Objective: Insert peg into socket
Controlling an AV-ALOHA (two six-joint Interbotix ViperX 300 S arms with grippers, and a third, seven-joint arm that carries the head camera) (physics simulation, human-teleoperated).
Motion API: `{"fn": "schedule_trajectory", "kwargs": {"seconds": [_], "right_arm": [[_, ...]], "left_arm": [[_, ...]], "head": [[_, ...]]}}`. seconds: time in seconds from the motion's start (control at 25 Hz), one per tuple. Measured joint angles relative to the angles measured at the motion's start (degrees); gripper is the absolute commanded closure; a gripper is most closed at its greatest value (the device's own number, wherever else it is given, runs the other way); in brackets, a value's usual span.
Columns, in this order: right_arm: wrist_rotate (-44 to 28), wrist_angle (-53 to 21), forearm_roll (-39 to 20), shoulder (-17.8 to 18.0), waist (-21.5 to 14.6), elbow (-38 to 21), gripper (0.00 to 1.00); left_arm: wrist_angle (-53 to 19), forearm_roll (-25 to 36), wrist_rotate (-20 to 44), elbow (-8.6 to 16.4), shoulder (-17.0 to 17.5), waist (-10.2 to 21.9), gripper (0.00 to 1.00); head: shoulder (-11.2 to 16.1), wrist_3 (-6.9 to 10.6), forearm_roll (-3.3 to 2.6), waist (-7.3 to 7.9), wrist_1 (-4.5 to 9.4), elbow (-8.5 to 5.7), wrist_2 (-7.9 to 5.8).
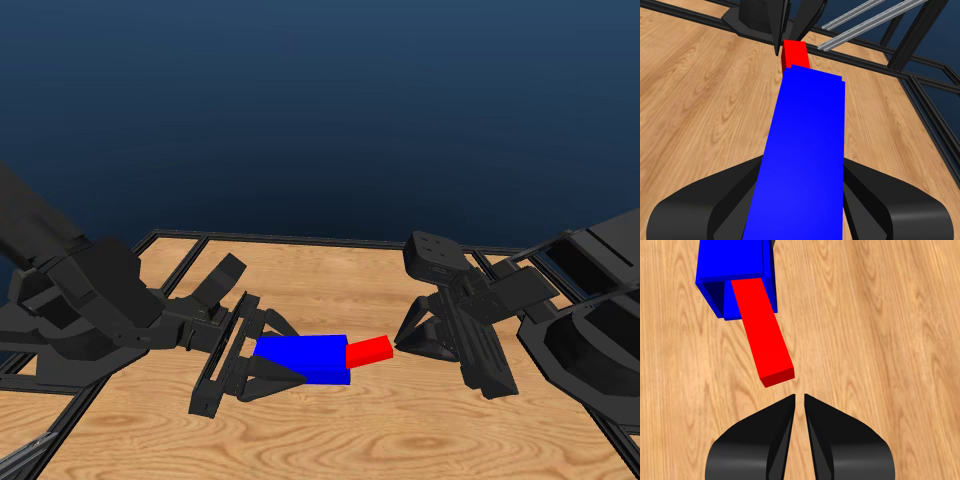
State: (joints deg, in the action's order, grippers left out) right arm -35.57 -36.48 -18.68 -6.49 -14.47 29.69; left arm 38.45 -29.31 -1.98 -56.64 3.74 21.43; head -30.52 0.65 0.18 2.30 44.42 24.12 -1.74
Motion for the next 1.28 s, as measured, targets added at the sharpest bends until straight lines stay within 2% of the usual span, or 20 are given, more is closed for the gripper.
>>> {"fn": "schedule_trajectory", "kwargs": {"seconds": [0.24, 0.56, 0.84, 1.08, 1.24, 1.28], "right_arm": [[0.8, -0.1, -1.0, 1.2, -0.9, -2.3, 1.0], [4.7, 3.5, 1.3, 7.2, -0.2, -6.4, 1.0], [7.8, 7.4, 4.2, 10.6, 0.2, -8.2, 1.0], [8.9, 8.8, 5.7, 11.1, 0.1, -8.0, 1.0], [7.0, 10.5, 6.4, 9.4, 0.6, -4.0, 1.0], [6.0, 11.6, 6.9, 8.3, 0.8, -2.0, 0.08]], "left_arm": [[-0.9, 0.1, 0.1, 0.1, 0.0, -0.4, 1.0], [-2.3, 0.6, -0.2, 0.9, 0.3, -0.9, 1.0], [-2.9, 1.0, -0.1, 0.9, 0.7, -1.1, 1.0], [-3.5, 1.2, 0.2, 0.9, 0.7, -0.7, 1.0], [-3.3, 1.2, 0.4, 0.7, 0.7, -1.0, 1.0], [-3.1, 1.1, 0.5, 0.7, 0.7, -1.0, 1.0]], "head": [[0.0, -0.1, -0.03, -0.27, 0.12, 0.0, 0.16], [0.0, -0.38, -0.03, -0.56, 0.3, 0.0, 0.41], [0.0, -0.39, -0.04, -0.71, 0.19, -0.04, 0.56], [0.0, -0.41, -0.08, -0.89, 0.14, -0.09, 0.63], [0.0, -0.44, -0.04, -0.8, -0.01, -0.21, 0.63], [0.0, -0.43, -0.02, -0.76, -0.04, -0.23, 0.66]]}}
